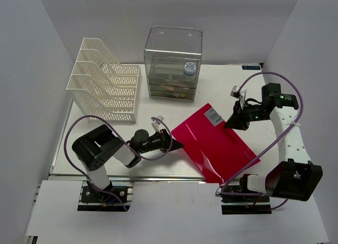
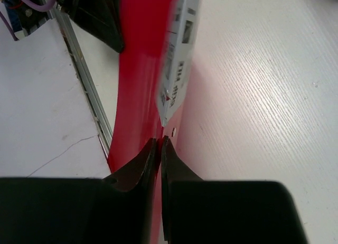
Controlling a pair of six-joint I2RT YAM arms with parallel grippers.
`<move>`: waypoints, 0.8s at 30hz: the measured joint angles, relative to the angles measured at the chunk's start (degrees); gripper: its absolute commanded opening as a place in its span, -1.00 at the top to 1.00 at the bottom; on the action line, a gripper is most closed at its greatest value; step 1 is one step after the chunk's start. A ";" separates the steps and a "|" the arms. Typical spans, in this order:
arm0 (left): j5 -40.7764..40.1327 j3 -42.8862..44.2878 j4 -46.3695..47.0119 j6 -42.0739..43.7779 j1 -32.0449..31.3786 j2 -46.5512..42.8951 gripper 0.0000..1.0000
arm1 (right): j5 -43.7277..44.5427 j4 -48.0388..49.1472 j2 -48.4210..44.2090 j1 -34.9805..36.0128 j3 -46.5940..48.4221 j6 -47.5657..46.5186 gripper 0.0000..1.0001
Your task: Organize the desk
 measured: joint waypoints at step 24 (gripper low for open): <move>0.63 3.82 4.63 3.17 -1.03 -2.93 1.00 | -4.50 -1.49 -0.09 0.57 1.01 1.97 0.31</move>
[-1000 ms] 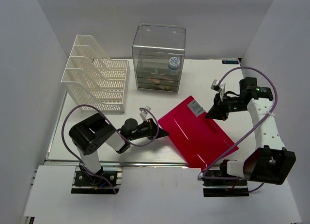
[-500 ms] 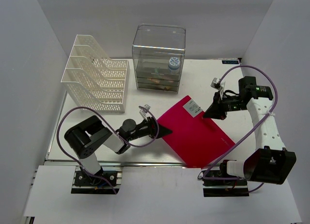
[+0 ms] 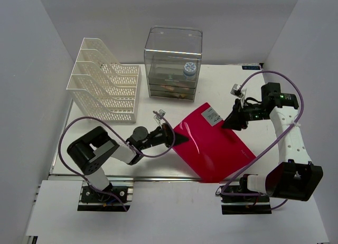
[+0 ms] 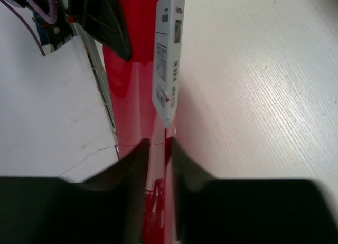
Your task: Organize the desk
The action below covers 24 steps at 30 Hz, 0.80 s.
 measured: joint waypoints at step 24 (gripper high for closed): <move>19.65 12.17 -13.53 16.74 1.53 -20.98 1.00 | -8.79 -0.66 6.29 1.07 3.56 -9.03 -0.64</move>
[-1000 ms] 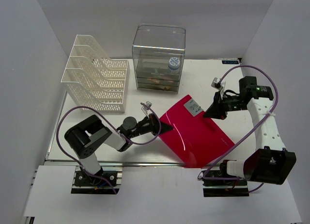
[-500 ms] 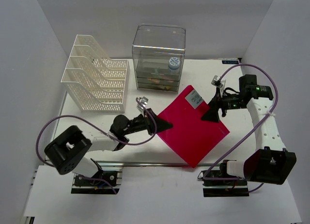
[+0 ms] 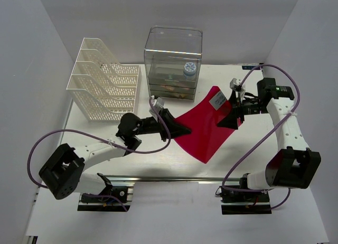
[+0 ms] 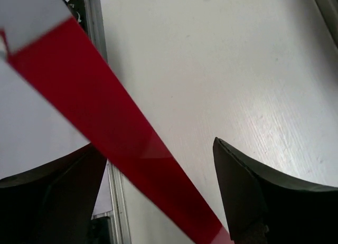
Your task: Organize the desk
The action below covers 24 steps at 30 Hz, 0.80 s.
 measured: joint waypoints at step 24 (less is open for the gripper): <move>-15.45 16.31 -43.65 15.50 2.80 -2.23 -0.30 | 3.56 0.55 -11.13 2.89 -1.38 -5.35 1.00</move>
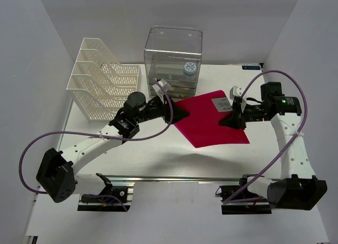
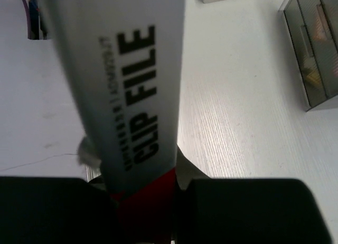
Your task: Organize the desk
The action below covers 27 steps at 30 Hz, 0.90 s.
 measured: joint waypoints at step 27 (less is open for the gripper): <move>-31.15 -0.20 -51.36 5.97 -2.27 -49.99 -0.96 | 11.43 45.94 10.71 14.05 17.88 48.68 1.00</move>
